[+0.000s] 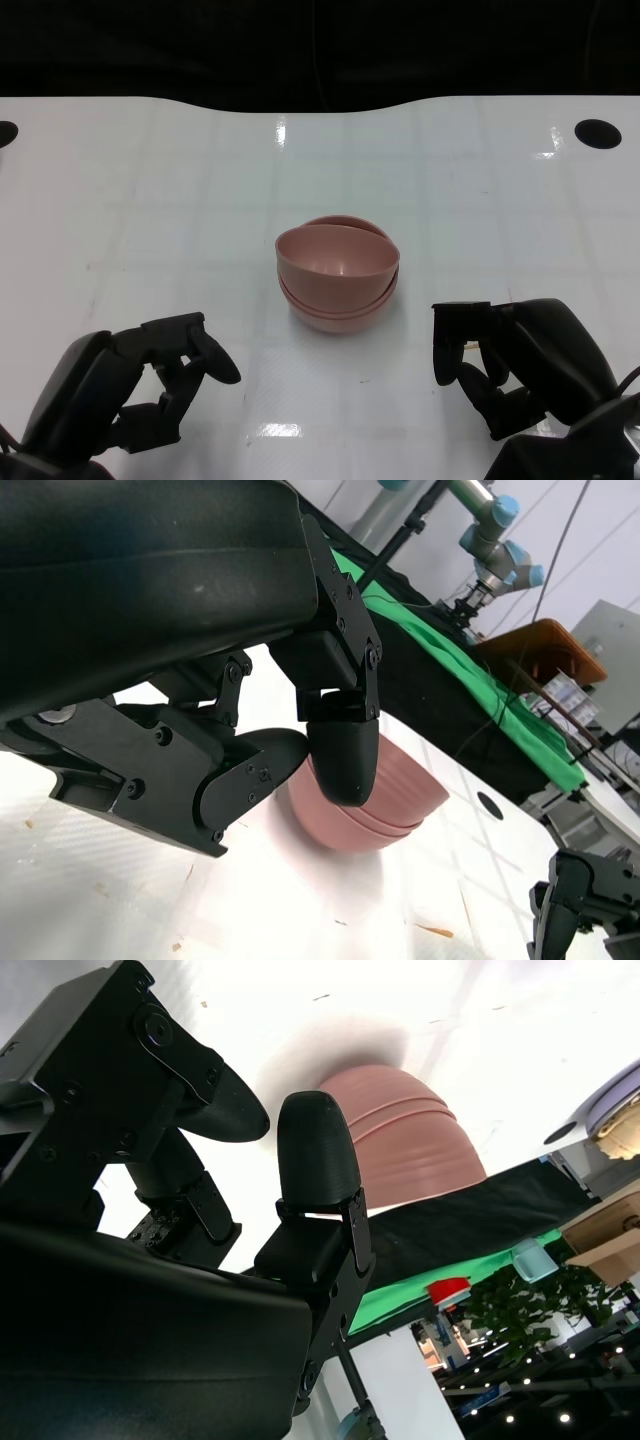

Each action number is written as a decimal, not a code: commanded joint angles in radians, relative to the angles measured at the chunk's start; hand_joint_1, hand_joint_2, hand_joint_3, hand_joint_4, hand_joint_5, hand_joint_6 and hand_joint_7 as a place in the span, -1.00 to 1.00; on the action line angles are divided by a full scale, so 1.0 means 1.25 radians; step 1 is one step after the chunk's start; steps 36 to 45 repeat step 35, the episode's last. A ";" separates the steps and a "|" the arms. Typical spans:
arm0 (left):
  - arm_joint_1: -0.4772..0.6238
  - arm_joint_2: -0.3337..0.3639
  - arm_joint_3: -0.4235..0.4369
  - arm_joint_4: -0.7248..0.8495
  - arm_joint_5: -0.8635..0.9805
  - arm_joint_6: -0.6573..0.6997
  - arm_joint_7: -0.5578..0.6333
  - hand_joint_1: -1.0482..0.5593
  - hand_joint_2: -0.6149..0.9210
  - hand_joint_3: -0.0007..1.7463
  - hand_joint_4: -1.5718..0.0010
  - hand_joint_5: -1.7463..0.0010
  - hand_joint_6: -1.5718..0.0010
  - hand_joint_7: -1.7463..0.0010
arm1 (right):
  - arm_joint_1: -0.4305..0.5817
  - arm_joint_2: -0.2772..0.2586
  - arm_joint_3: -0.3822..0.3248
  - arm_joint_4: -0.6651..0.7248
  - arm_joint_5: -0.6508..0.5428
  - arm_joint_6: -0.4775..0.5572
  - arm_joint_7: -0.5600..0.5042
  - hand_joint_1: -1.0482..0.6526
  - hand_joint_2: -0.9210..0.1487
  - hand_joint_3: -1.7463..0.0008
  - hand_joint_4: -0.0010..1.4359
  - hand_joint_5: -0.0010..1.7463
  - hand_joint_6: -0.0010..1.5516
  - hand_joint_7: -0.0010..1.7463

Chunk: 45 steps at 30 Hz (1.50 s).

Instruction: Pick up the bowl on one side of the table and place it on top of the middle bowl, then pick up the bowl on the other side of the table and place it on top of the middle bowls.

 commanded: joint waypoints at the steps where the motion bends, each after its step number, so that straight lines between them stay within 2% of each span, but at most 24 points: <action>1: -0.007 -0.008 0.015 0.023 -0.001 -0.013 -0.002 0.19 0.32 0.58 -0.08 -0.97 0.00 -0.67 | -0.010 -0.003 0.000 0.019 0.000 -0.019 -0.020 0.13 0.45 -0.78 0.39 1.00 0.09 0.78; 8: 0.013 -0.021 0.031 0.015 -0.030 -0.025 -0.022 0.16 0.26 0.68 -0.12 -1.00 0.04 -0.84 | 0.021 -0.008 0.001 -0.027 0.001 -0.005 -0.010 0.15 0.42 -0.77 0.38 1.00 0.07 0.83; 16: 0.040 -0.013 0.045 -0.017 -0.056 -0.008 -0.077 0.14 0.29 0.66 -0.15 -1.00 0.02 -0.84 | 0.046 -0.018 0.002 -0.074 -0.005 -0.003 0.000 0.16 0.40 -0.76 0.39 1.00 0.06 0.84; 22: 0.047 -0.015 0.056 -0.020 -0.062 -0.014 -0.092 0.16 0.29 0.66 -0.17 -1.00 -0.01 -0.76 | 0.061 -0.015 0.005 -0.104 -0.019 0.014 0.004 0.16 0.40 -0.75 0.39 1.00 0.06 0.85; 31: 0.068 -0.015 0.076 -0.049 -0.090 0.002 -0.124 0.12 0.30 0.65 -0.14 -1.00 0.01 -0.81 | 0.077 -0.006 0.005 -0.146 -0.013 0.044 0.026 0.15 0.38 -0.74 0.39 1.00 0.05 0.84; 45: 0.069 -0.018 0.082 -0.049 -0.101 0.009 -0.134 0.11 0.31 0.63 -0.12 -1.00 0.01 -0.81 | 0.076 -0.003 0.008 -0.148 -0.015 0.047 0.026 0.16 0.38 -0.74 0.39 1.00 0.06 0.85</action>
